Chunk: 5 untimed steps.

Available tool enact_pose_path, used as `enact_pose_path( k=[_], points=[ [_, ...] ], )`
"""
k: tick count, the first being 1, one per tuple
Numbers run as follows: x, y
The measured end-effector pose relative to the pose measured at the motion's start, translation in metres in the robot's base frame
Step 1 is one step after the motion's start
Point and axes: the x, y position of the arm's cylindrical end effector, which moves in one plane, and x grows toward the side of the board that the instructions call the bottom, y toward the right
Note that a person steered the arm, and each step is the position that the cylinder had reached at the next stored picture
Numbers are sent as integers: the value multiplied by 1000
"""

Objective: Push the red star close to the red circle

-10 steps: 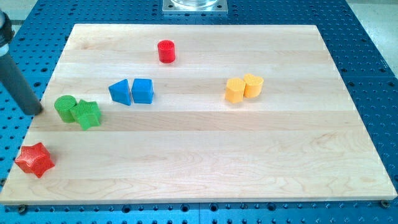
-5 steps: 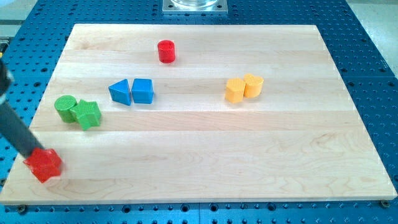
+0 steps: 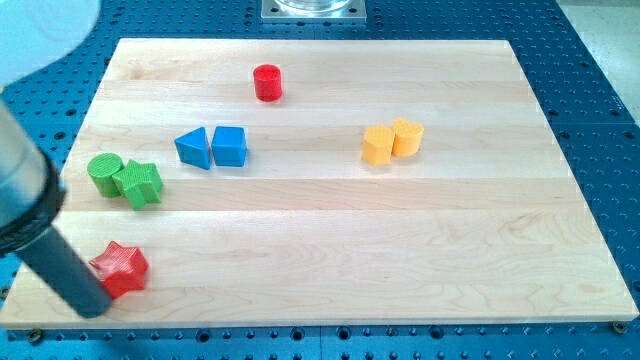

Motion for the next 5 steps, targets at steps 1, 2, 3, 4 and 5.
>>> enact_pose_path(
  k=[1,2,3,4,5],
  points=[
    [-51,-1],
    [-61,21],
    [-62,73],
    [-65,114],
    [-53,139]
  ],
)
